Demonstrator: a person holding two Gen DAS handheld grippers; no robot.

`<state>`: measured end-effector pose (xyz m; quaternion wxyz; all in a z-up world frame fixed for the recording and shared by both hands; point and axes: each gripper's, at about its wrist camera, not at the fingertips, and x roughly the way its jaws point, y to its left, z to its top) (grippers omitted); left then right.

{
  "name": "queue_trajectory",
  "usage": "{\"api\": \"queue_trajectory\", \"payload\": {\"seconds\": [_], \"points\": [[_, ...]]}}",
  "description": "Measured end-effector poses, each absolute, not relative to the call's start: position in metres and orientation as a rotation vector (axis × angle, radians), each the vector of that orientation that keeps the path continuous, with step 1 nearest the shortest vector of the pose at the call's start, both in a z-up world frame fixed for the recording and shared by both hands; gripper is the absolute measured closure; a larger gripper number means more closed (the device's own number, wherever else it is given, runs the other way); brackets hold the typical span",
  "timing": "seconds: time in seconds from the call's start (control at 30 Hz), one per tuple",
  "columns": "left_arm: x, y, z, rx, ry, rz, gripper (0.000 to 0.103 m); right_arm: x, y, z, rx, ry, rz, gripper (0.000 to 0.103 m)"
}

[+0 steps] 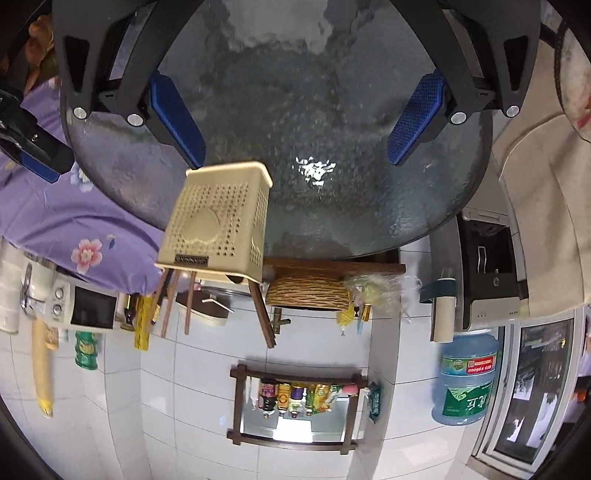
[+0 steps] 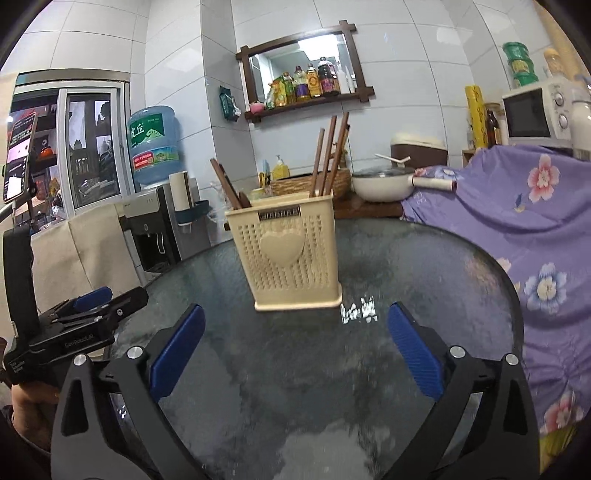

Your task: Organize utensils

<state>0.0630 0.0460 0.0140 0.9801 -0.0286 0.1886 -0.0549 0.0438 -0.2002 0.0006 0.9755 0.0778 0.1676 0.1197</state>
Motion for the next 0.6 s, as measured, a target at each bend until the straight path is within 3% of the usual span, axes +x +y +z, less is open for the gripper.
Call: {"api": "queue_trajectory", "payload": {"seconds": [0.6], "points": [[-0.011,0.044,0.021,-0.046,0.330,-0.103,0.006,-0.047,-0.181,0.017,0.049,0.225,0.248,0.006]]}}
